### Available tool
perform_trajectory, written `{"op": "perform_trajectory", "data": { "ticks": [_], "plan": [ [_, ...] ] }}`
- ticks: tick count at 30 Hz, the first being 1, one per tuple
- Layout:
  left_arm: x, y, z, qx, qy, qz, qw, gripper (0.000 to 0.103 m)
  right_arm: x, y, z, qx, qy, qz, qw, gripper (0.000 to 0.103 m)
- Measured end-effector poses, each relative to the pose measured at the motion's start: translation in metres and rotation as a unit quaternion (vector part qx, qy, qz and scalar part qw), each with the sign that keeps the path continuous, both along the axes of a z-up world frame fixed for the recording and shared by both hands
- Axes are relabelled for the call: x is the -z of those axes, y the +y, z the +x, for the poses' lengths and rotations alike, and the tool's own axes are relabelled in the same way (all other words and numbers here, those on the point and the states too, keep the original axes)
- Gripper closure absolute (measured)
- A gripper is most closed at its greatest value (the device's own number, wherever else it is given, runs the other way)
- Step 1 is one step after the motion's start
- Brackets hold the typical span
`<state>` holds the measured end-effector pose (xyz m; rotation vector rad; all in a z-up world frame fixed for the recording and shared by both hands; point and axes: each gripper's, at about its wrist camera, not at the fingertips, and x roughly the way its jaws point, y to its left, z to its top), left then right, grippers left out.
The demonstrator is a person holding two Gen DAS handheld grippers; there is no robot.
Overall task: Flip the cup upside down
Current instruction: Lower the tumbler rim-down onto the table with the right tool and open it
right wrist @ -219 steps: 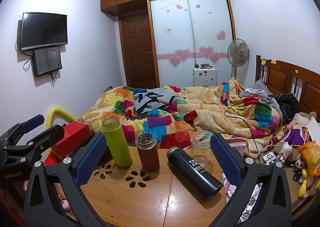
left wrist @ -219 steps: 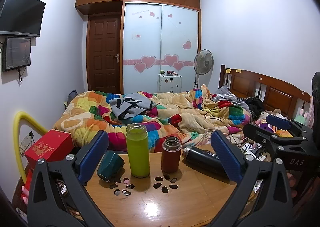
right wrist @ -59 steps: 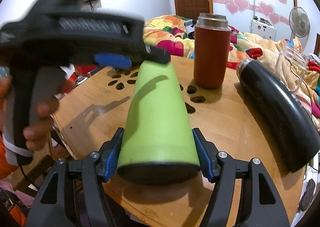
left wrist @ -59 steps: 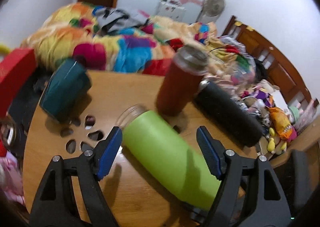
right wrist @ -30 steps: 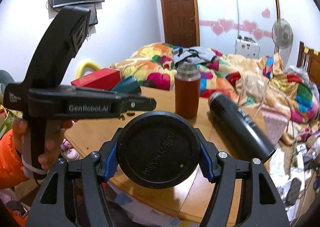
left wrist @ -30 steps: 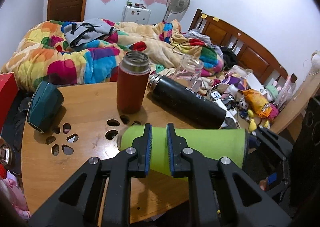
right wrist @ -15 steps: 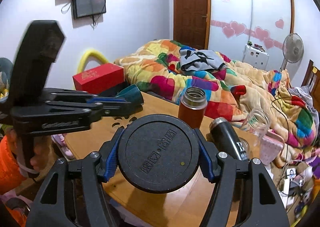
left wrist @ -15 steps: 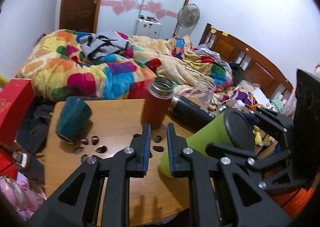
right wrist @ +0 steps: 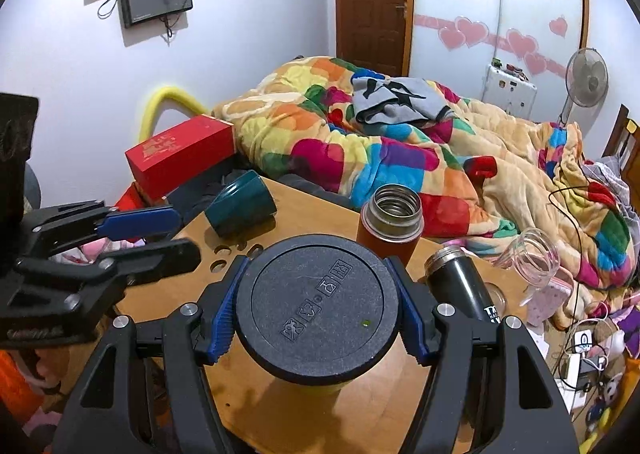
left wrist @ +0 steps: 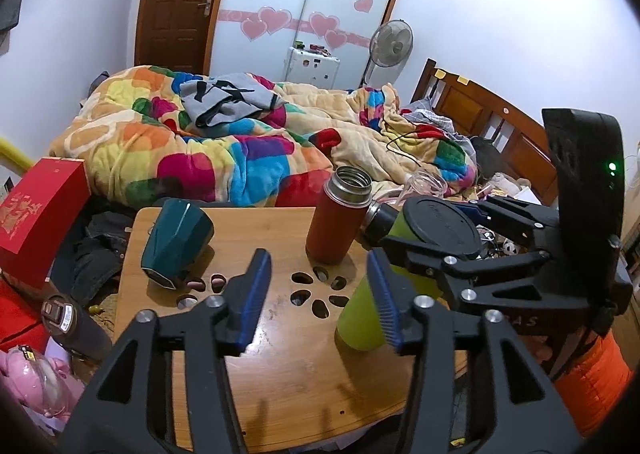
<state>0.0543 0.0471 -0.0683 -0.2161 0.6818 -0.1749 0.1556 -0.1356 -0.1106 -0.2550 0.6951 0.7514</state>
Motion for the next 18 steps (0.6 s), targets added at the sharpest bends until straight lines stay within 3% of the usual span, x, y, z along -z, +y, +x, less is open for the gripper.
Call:
{"op": "perform_trajectory", "data": {
  "ticks": [6,14,18],
  "plan": [
    [-0.004,0.000,-0.003,-0.007,-0.007,0.013,0.9999,0.044,-0.001,0.003,-0.004,0.004,-0.001,-0.007,1.000,0.040],
    [-0.015,-0.003,-0.012,-0.014,-0.016,0.029,0.9993,0.044,-0.004,-0.002,-0.006,0.016,0.005,0.009,1.000,0.039],
    [-0.029,-0.009,-0.021,-0.018,-0.034,0.042,0.9984,0.033,-0.018,-0.013,-0.022,0.012,-0.014,0.037,0.999,0.020]
  ]
}}
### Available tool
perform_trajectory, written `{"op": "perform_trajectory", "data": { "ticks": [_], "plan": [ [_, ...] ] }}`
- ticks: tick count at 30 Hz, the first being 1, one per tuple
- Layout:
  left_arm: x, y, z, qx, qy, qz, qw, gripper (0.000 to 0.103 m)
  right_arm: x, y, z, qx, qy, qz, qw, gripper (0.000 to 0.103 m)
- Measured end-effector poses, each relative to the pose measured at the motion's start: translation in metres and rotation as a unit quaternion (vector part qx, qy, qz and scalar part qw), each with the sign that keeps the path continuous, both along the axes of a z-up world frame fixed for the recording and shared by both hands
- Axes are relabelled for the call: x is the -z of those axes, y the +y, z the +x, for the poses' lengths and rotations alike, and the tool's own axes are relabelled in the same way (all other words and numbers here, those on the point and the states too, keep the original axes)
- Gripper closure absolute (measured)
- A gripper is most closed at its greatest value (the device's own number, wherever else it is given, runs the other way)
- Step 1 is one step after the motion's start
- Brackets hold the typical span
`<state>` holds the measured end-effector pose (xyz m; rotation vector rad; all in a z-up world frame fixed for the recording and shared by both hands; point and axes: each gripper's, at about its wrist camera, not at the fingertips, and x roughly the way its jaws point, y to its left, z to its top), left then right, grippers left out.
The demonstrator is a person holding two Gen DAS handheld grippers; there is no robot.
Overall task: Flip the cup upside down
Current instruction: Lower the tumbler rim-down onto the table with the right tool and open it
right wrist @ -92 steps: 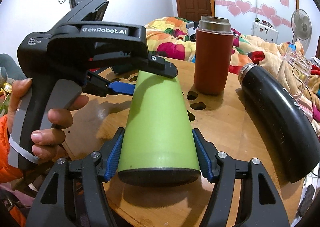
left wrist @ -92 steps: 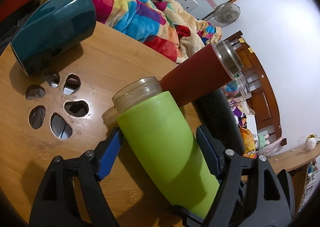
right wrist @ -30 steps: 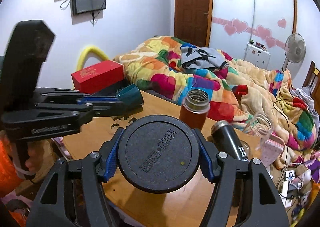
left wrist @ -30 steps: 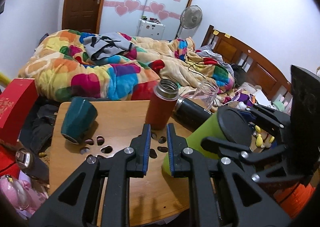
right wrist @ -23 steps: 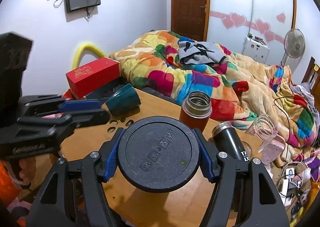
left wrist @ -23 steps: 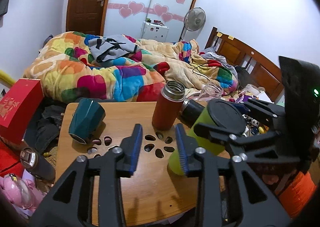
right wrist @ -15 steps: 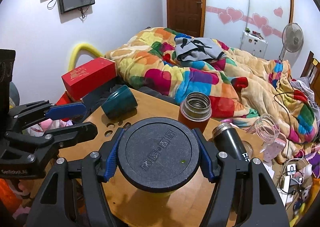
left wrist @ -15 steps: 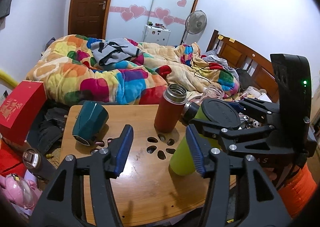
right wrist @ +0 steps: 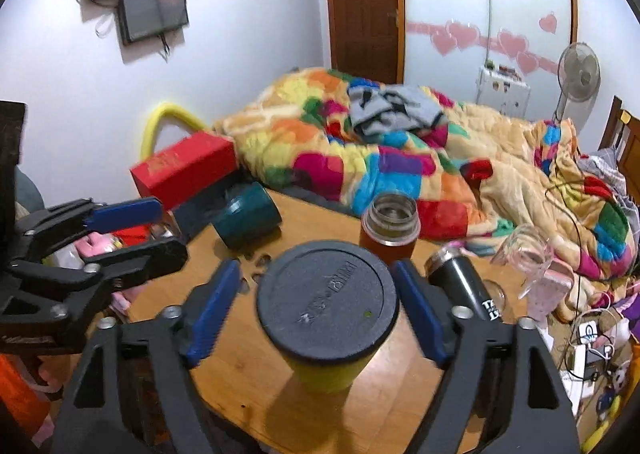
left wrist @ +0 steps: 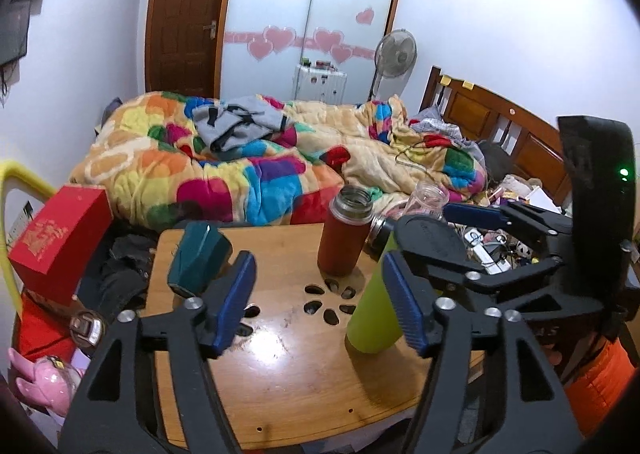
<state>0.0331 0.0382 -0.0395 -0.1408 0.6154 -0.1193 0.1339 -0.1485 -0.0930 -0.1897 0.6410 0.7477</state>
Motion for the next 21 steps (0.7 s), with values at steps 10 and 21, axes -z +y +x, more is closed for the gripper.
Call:
{"op": "perform_trajectory", "data": {
  "ticks": [10,21],
  "plan": [
    [-0.036,-0.020,-0.034,-0.015,-0.057,0.033,0.9977,0.002,-0.039,-0.046,-0.040,0.049,-0.054,0.040,0.997,0.008],
    [-0.063,-0.047,-0.076,-0.035,-0.096,0.060,0.9930,0.000,-0.067,-0.107,-0.073,0.115,-0.071,0.092,0.987,0.000]
  ]
}}
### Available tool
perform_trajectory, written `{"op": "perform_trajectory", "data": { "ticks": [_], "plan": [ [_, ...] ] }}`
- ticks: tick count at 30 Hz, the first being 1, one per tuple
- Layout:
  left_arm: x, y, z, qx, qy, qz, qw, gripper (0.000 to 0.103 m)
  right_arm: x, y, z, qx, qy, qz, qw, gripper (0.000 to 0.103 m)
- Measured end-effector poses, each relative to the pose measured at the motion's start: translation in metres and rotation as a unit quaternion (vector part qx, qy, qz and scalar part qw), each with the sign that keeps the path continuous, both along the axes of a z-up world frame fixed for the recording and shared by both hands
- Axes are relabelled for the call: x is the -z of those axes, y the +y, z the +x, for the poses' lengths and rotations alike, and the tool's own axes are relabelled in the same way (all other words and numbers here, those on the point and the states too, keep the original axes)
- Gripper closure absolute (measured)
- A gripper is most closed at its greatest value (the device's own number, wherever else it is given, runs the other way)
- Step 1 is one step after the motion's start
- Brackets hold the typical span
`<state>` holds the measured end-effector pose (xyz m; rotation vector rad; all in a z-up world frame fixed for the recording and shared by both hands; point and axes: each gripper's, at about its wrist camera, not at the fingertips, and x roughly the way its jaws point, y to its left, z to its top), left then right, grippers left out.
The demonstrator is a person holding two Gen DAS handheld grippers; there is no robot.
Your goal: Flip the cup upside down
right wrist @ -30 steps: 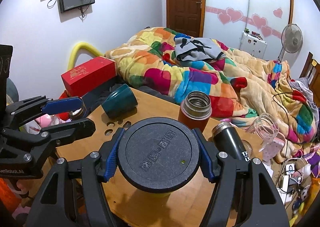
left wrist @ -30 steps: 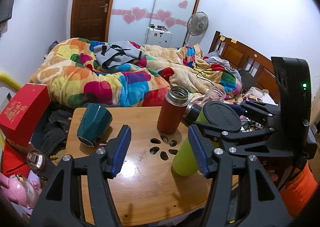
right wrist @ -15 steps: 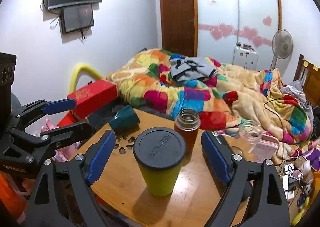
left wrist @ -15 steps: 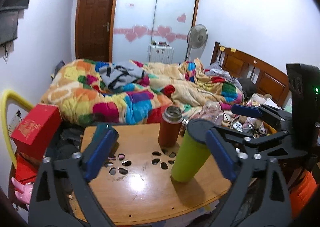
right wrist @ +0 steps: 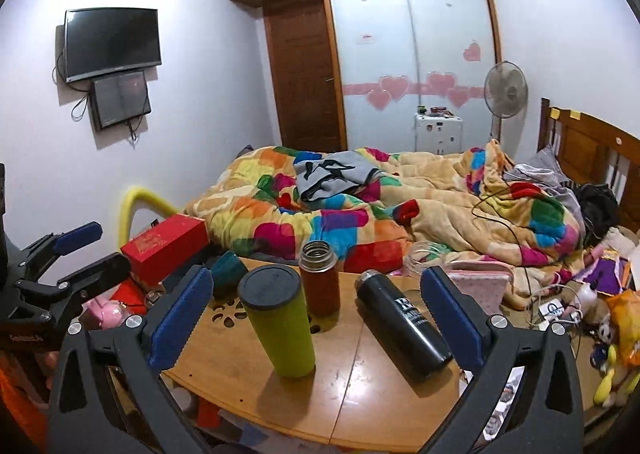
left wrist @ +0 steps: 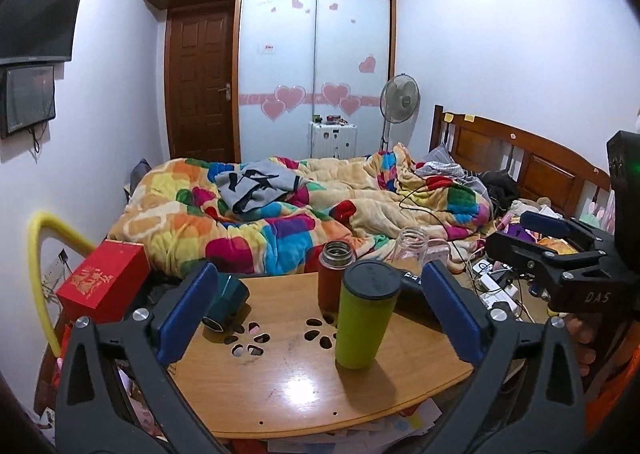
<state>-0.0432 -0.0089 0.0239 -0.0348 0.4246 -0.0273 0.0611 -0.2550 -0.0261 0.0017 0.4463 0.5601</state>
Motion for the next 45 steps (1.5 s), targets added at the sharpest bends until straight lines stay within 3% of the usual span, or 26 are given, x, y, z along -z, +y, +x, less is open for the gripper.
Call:
{"op": "perform_trajectory", "data": {
  "ticks": [15,45],
  "plan": [
    [-0.007,-0.017,-0.014,0.007,-0.014,0.004,0.9999,0.000,-0.003,-0.025,-0.030,0.038,-0.006,0.019,0.999,0.000],
    [-0.004,-0.013,-0.015,0.007,-0.020,-0.002,0.9998,0.000,-0.014,-0.022,-0.035,0.037,-0.010,0.031,0.999,0.000]
  ]
}}
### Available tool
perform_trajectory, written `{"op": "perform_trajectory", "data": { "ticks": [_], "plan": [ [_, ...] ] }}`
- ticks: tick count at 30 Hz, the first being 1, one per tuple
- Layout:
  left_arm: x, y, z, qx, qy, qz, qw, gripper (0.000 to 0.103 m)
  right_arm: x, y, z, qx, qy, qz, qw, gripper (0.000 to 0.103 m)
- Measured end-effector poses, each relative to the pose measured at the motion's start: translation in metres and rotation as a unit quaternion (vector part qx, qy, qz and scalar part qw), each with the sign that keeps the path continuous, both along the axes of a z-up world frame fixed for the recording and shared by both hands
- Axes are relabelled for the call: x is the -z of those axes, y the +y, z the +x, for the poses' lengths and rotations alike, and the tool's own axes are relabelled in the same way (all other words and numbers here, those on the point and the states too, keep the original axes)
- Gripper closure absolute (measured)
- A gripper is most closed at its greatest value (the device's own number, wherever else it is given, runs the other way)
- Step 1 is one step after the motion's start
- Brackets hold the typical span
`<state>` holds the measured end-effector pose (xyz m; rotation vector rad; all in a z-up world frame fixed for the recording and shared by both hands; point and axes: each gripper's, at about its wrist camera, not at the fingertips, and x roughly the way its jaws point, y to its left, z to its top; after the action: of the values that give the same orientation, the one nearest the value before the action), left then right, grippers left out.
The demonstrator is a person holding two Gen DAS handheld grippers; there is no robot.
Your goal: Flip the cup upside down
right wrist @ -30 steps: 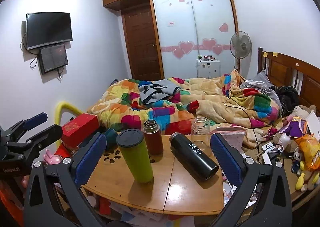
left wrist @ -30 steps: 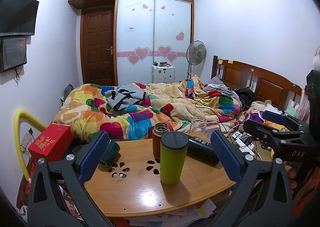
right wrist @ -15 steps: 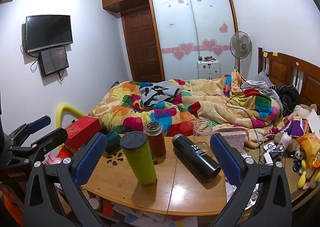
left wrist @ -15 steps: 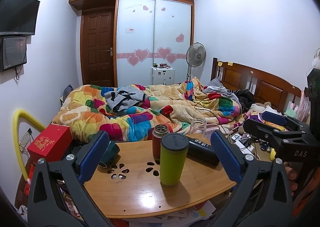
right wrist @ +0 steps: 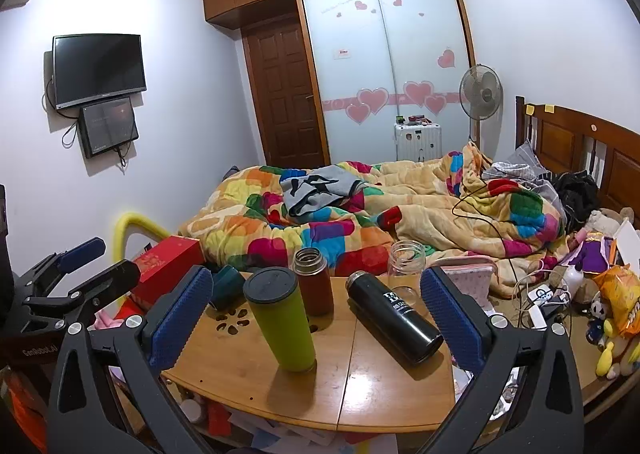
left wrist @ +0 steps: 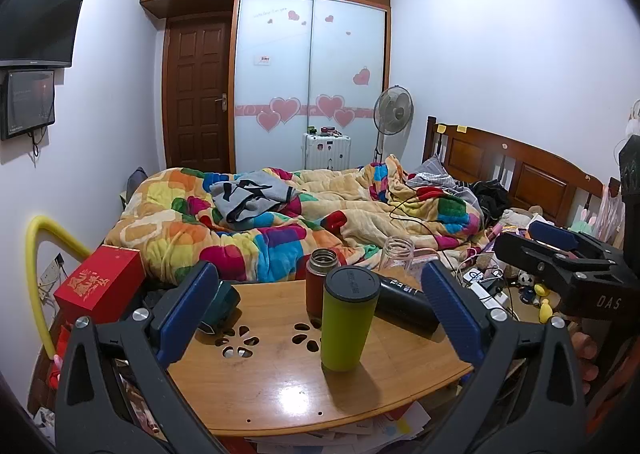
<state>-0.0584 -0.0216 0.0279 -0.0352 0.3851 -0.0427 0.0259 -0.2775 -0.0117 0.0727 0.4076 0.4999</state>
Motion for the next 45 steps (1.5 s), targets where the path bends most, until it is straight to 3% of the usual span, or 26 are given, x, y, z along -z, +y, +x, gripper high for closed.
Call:
{"op": "perform_trajectory", "data": {
  "ticks": [45],
  "plan": [
    [-0.004,-0.021,0.000,0.014,0.000,-0.020,0.9997,0.000,-0.003,0.002,-0.001,0.000,-0.005,0.000,1.000,0.000]
  ]
}}
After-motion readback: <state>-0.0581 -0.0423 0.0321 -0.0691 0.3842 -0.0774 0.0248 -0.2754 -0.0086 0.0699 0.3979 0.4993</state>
